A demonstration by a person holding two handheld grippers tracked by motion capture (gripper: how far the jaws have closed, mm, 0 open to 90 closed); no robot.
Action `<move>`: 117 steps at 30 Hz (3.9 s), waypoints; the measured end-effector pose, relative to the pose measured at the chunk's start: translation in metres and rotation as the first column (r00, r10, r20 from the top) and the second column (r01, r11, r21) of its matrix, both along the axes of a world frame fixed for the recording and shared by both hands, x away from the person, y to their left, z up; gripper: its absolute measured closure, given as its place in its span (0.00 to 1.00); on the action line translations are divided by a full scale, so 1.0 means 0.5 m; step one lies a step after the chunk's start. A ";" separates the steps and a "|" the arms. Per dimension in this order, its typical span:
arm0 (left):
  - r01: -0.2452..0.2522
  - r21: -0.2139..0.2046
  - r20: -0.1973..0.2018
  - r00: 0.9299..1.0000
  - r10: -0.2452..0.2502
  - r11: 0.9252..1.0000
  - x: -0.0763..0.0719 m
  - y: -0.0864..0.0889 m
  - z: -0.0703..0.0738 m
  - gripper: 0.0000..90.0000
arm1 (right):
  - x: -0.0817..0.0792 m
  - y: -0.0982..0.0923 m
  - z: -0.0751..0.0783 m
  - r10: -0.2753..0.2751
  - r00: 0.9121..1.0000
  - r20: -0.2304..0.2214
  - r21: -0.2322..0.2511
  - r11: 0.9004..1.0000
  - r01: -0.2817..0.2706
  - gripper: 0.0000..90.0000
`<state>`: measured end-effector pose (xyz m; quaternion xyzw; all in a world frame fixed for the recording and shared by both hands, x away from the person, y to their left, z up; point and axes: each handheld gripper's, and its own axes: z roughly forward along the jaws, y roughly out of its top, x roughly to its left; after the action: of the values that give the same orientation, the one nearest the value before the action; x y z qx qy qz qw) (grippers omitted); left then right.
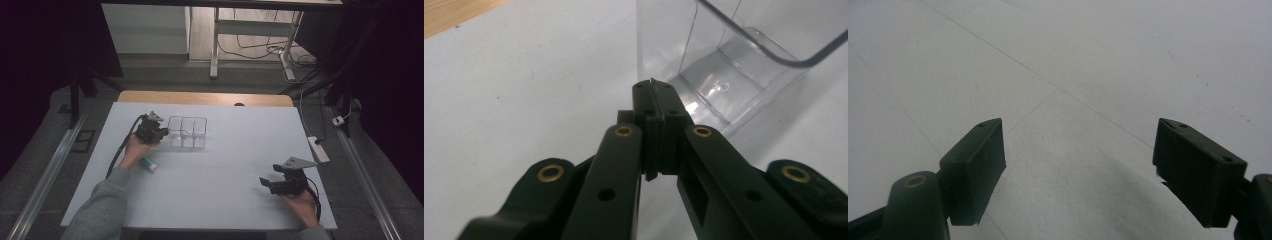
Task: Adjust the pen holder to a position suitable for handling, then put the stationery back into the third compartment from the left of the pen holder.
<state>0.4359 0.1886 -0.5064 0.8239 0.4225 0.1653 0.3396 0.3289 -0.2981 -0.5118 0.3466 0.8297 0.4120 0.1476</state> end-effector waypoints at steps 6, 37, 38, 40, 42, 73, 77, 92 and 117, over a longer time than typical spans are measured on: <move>0.028 0.006 0.003 1.000 -0.028 1.000 -0.002 -0.020 0.003 0.98 | 0.000 0.000 0.000 0.001 1.000 0.001 0.006 1.000 -0.001 0.23; 0.113 -0.002 0.014 0.993 -0.113 0.994 -0.001 -0.116 0.007 0.98 | -0.001 -0.001 0.001 0.001 1.000 0.004 -0.008 1.000 -0.001 0.23; 0.112 -0.005 0.014 0.994 -0.112 0.994 0.000 -0.118 0.007 0.98 | -0.001 -0.001 0.001 0.001 1.000 0.004 -0.008 1.000 -0.001 0.23; 0.115 -0.004 0.014 0.993 -0.115 0.993 0.001 -0.121 0.006 0.98 | -0.001 -0.001 0.001 0.001 1.000 0.004 -0.009 1.000 -0.001 0.23; 0.114 -0.005 0.014 0.993 -0.114 0.993 0.002 -0.124 0.006 0.98 | -0.001 0.000 0.000 0.002 1.000 0.004 -0.005 1.000 -0.002 0.23; 0.153 -0.091 0.071 0.987 -0.147 0.984 -0.025 -0.059 0.061 0.89 | -0.002 0.000 0.001 0.003 1.000 0.007 -0.012 1.000 -0.003 0.23; 0.184 -0.093 0.071 0.981 -0.178 0.978 -0.043 -0.037 0.074 0.75 | -0.002 0.001 0.000 0.004 1.000 0.004 -0.015 1.000 -0.004 0.23; 0.308 -0.030 0.100 0.948 -0.303 0.951 -0.095 0.010 0.129 0.51 | -0.005 -0.008 0.007 0.000 1.000 0.001 0.042 0.999 0.000 0.23; 0.393 0.081 0.045 0.916 -0.398 0.916 -0.138 0.066 0.166 0.46 | -0.008 -0.002 0.007 0.007 1.000 0.012 -0.006 1.000 -0.007 0.23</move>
<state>0.3671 0.2216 -0.4233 0.8984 0.2307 0.1329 0.3494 0.3249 -0.2989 -0.5085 0.3406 0.8312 0.4123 0.1520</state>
